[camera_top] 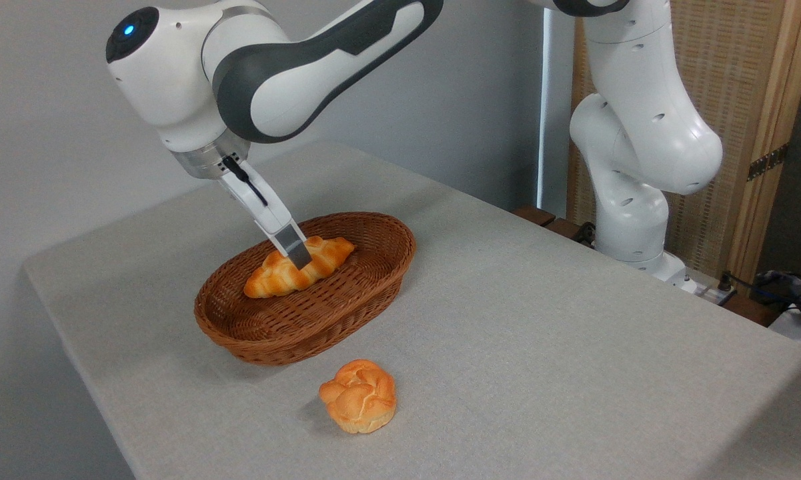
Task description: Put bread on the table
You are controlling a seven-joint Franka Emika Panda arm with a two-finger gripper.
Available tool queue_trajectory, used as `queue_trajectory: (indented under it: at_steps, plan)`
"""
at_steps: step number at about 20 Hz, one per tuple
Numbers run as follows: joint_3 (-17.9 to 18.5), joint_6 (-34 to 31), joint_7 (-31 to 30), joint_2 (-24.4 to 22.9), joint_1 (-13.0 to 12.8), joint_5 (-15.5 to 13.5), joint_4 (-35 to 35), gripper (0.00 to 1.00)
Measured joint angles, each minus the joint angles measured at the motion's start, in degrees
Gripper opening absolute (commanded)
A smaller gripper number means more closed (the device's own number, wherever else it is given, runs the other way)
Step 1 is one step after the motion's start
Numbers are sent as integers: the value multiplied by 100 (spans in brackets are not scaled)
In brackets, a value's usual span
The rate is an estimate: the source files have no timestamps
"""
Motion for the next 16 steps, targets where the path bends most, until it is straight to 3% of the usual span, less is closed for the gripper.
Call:
queue_trajectory:
  at_steps: [5,13,16]
  plan:
    - [-9,0,-139,242,-273,0,0,100]
    - [-8,1,-140,354,-305,25,6,100]
    - [-6,1,-140,356,-306,191,6,98]
